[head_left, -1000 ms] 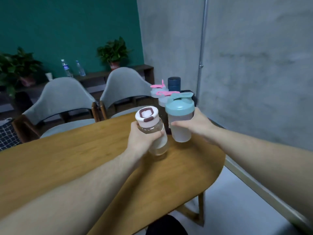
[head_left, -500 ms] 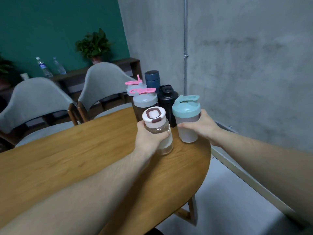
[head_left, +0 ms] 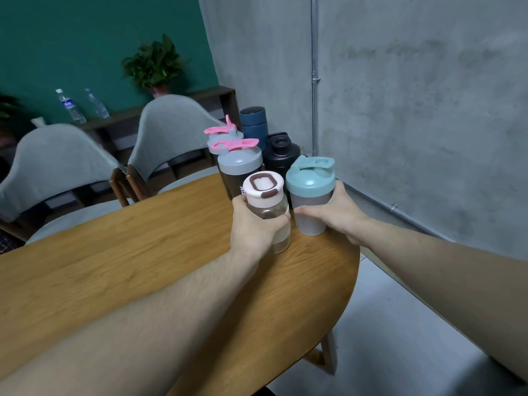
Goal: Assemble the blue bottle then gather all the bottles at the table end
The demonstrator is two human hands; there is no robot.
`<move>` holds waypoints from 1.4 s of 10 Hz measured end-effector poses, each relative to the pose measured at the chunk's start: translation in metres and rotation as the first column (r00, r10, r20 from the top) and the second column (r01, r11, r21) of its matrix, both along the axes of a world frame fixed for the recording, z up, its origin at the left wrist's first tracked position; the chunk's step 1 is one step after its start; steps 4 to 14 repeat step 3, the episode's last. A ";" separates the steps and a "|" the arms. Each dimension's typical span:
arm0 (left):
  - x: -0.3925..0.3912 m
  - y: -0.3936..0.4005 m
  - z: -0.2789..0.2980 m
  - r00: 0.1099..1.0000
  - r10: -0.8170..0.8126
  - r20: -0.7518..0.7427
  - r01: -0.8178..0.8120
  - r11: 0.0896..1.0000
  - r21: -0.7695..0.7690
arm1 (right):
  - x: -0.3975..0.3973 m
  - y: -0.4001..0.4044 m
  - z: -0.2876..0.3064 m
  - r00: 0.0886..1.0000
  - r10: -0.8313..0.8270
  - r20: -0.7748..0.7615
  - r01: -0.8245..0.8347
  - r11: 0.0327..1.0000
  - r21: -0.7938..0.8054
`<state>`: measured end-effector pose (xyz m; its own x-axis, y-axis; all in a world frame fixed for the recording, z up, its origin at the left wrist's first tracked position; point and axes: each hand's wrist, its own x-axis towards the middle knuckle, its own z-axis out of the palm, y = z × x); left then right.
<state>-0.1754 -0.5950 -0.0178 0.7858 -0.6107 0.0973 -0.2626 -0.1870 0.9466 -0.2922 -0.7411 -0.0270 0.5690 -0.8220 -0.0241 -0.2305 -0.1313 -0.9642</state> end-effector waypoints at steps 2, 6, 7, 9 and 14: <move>-0.001 -0.001 0.006 1.000 -0.007 -0.012 0.008 0.998 0.055 | -0.008 0.006 0.003 0.993 0.015 -0.117 -0.009 0.998 0.054; 0.001 0.005 0.010 0.997 -0.044 -0.056 0.050 0.993 0.106 | -0.018 0.013 0.012 0.984 0.033 -0.174 -0.028 0.999 0.028; 0.001 0.005 0.010 0.997 -0.044 -0.056 0.050 0.993 0.106 | -0.018 0.013 0.012 0.984 0.033 -0.174 -0.028 0.999 0.028; 0.001 0.005 0.010 0.997 -0.044 -0.056 0.050 0.993 0.106 | -0.018 0.013 0.012 0.984 0.033 -0.174 -0.028 0.999 0.028; 0.001 0.005 0.010 0.997 -0.044 -0.056 0.050 0.993 0.106 | -0.018 0.013 0.012 0.984 0.033 -0.174 -0.028 0.999 0.028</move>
